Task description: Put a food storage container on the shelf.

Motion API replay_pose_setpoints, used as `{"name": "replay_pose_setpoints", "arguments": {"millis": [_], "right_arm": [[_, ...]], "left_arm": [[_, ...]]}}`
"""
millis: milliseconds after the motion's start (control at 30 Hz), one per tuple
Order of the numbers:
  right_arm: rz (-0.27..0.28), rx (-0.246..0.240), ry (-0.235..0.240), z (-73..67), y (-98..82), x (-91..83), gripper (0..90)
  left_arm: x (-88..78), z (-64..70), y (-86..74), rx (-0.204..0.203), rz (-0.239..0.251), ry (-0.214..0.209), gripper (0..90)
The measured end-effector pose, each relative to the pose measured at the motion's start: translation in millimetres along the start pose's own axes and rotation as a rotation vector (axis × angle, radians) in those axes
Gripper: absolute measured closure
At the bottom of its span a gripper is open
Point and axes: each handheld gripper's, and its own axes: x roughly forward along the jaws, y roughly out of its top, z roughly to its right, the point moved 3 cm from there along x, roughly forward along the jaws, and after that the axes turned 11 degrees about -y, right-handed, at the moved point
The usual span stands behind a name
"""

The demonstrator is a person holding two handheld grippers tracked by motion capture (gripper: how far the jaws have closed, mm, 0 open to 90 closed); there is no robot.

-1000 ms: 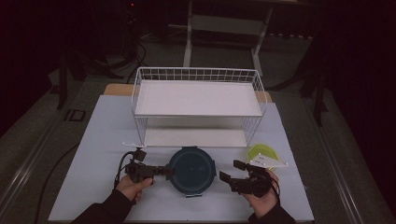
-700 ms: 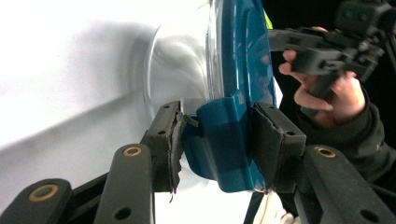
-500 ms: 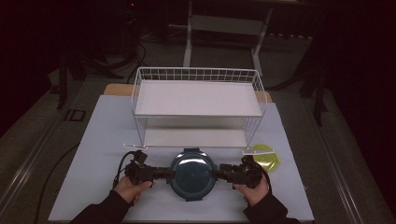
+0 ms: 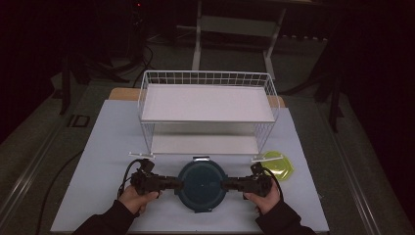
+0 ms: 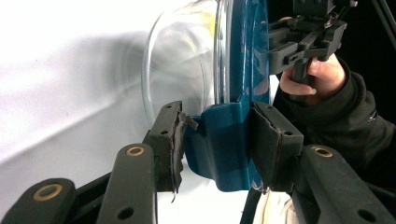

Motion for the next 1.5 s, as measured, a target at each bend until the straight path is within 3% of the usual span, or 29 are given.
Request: {"name": "replay_pose_setpoints", "arguments": {"millis": [167,367,600,800,1500], "right_arm": [[0.019,0.068,0.034,2.9,-2.9,2.7,55.1],[0.009,0.116,0.057,4.2,-5.0,2.9,56.0],[0.015,0.099,0.023,-1.1,-4.9,1.1,56.1],[0.024,0.123,0.021,-1.1,-5.9,-1.5,56.3],[0.069,0.094,0.035,-19.4,14.4,-24.7,56.4]], "left_arm": [[-0.3,-2.2,-2.3,-0.014,0.029,0.0,55.6],[-0.1,-4.0,-2.5,-0.019,0.041,-0.008,55.7],[-1.0,-2.4,-3.6,-0.06,0.055,-0.003,56.4],[1.4,2.5,-3.5,-0.073,0.052,0.002,56.6],[-9.7,37.1,23.4,-0.016,0.082,0.022,56.8]]}}
